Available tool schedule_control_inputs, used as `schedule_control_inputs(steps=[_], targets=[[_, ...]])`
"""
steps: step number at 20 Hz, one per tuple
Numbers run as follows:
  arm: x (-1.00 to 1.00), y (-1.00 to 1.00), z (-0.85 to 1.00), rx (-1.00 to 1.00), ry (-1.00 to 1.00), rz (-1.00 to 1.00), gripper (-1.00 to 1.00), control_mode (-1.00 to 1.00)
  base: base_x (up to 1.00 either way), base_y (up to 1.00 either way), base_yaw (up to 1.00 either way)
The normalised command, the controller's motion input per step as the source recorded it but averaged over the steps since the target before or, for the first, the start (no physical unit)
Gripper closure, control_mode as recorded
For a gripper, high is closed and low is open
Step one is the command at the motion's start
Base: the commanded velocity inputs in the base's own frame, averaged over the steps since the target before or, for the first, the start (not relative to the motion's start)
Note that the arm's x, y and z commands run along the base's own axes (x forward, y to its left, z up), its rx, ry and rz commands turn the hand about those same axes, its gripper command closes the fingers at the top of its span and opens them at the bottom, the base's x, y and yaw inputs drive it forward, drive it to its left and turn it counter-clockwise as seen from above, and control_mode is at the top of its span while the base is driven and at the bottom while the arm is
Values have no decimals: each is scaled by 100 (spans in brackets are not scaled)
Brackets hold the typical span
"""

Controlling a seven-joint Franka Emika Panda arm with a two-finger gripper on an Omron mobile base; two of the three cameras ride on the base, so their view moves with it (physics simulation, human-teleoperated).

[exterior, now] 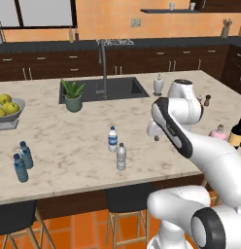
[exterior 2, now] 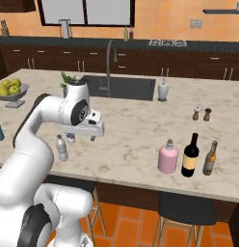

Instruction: Move the plastic bottles in the middle to the plastics group, and the glass bottles in the middle to the glass group.

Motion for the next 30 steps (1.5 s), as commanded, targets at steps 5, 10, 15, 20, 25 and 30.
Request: schedule_control_inputs(steps=[5, 10, 15, 20, 25, 30], targets=[[-12, 99, 0, 0, -16, 14, -100, -100, 0, 0, 0], [6, 85, 0, -2, -12, 1, -100, -100, 0, 0, 0], [54, 45, 0, -3, 0, -2, -100, -100, 0, 0, 0], [29, 13, 0, 0, 1, -3, -100, -100, 0, 0, 0], [0, 1, -14, 0, 0, 0, -100, -100, 0, 0, 0], [10, 1, -35, 0, 0, 0, -100, -100, 0, 0, 0]])
